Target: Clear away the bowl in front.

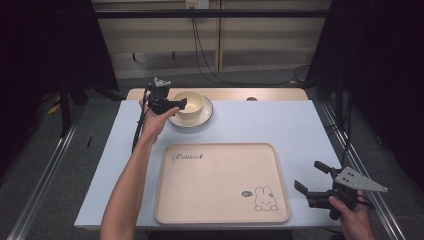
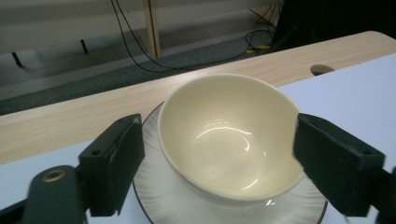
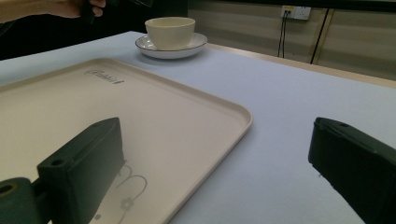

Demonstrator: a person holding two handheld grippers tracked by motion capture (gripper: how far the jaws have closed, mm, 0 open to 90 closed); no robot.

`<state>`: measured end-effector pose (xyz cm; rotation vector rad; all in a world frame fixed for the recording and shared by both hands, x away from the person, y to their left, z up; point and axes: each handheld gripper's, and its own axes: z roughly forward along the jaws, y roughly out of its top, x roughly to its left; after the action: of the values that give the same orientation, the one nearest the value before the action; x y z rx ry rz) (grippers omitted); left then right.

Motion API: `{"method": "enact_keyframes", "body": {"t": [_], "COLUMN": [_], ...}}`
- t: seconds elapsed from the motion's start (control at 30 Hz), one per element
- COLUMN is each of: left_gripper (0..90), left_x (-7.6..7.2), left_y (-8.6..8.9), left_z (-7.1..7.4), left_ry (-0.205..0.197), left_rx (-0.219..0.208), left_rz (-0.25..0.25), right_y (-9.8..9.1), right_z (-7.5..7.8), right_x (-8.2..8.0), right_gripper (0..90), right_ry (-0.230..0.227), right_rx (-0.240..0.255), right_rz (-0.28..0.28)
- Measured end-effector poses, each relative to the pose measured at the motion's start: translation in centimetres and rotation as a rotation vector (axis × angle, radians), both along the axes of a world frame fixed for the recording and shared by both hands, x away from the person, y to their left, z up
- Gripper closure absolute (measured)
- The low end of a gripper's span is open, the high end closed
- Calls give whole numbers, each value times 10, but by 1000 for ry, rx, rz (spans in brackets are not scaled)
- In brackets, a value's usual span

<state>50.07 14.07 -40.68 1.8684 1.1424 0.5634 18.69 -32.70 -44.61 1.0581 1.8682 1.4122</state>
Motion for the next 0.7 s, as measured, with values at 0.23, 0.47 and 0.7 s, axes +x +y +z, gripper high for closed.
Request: {"method": "enact_keyframes", "body": {"t": [0.23, 0.47, 0.7], "left_gripper": [157, 249, 252], "left_x": [14, 23, 32], "left_y": [4, 5, -4], "left_z": [-11, -15, -28], "left_ry": [56, 122, 198], "left_rx": [48, 48, 89], "left_rz": [37, 58, 68], "right_y": [0, 0, 1], "right_z": [0, 0, 0], "right_x": [1, 0, 0], "right_gripper": [32, 42, 43], "right_ry": [0, 1, 3], "right_rx": [-4, -7, -7], "right_rz": [11, 10, 23]}}
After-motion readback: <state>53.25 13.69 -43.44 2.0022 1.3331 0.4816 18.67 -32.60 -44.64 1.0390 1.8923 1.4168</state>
